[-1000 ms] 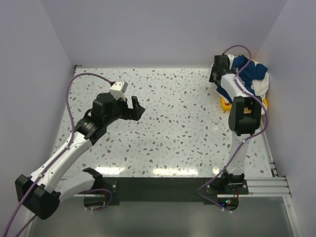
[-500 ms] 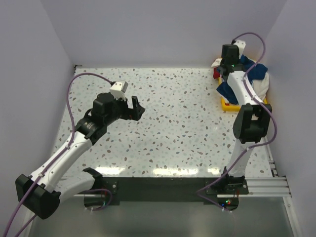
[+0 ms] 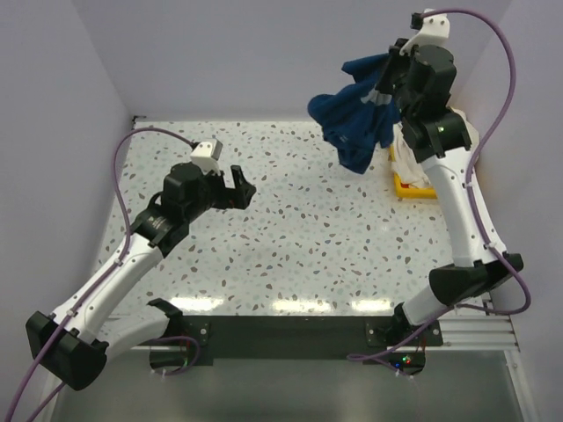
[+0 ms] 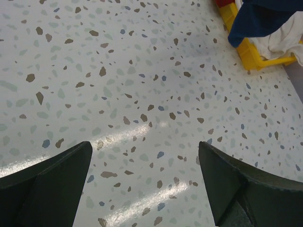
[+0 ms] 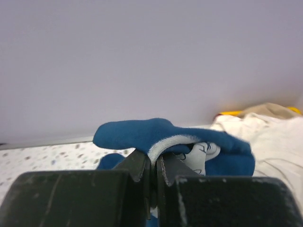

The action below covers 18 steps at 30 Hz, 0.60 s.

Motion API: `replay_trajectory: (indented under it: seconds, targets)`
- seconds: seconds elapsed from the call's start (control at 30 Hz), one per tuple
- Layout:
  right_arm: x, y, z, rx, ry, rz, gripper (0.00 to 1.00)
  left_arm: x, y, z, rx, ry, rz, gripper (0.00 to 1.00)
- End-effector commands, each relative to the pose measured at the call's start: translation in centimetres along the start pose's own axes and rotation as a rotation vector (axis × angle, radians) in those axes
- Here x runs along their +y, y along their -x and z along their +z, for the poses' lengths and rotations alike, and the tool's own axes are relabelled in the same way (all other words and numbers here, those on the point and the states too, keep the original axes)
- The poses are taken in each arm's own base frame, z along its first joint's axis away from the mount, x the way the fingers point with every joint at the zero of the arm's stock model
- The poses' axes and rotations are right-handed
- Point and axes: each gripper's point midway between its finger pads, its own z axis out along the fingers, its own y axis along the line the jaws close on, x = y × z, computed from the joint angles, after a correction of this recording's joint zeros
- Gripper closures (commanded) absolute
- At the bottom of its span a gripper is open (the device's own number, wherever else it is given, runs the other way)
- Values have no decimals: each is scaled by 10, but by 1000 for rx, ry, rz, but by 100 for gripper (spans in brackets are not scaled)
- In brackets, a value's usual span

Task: Fold and stack the t-shirts
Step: Move the tshirt to the center of the board

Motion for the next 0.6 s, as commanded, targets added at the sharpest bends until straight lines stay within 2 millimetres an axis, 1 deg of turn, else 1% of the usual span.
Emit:
replay_trajectory:
  seconds: [0.0,0.03,0.07,0.1,0.13,0.2,0.23,0.27,0.3,0.33,0.37,0.4,0.43,0.47,0.5,0.53,0.57]
  targets:
    - [39,38,-41,-63,211,48,100,-6,40,-10,-113,8,-45,0]
    - [54,33,-46,-49,260,59,100,-6,45,-11,-124,17,-52,0]
    - [60,22,-44,-24,279,65,100,-6,47,-11,-129,19,-55,0]
    - [65,15,-42,-8,300,74,95,-5,47,-8,-125,26,-55,0]
    - [74,-3,-33,40,318,89,82,-5,51,-8,-135,30,-59,0]
    - [82,-39,-17,128,324,82,59,-5,49,-1,-118,39,-66,0]
    - [84,-72,-2,212,311,82,35,-7,50,1,-113,34,-78,0]
    - [87,-87,2,249,317,78,25,-7,49,4,-103,34,-84,0]
    - [84,-114,8,309,299,71,20,-6,43,10,-82,38,-89,0]
    - [82,-133,12,350,278,77,16,-4,38,13,-67,45,-103,0]
    - [79,-148,13,379,263,80,15,-2,34,16,-56,57,-112,0]
    - [71,-179,12,428,238,78,15,1,27,20,-36,68,-117,1]
    - [68,-192,9,448,224,101,15,4,15,24,-12,73,-130,3]
    - [64,-195,0,445,220,118,15,6,7,27,5,76,-142,5]
    - [51,-235,-9,515,185,109,15,6,-1,29,18,71,-154,7]
    - [47,-246,-13,521,166,136,16,7,-20,34,50,55,-175,11]
    - [33,-274,-30,574,137,140,17,8,-30,37,69,47,-185,12]
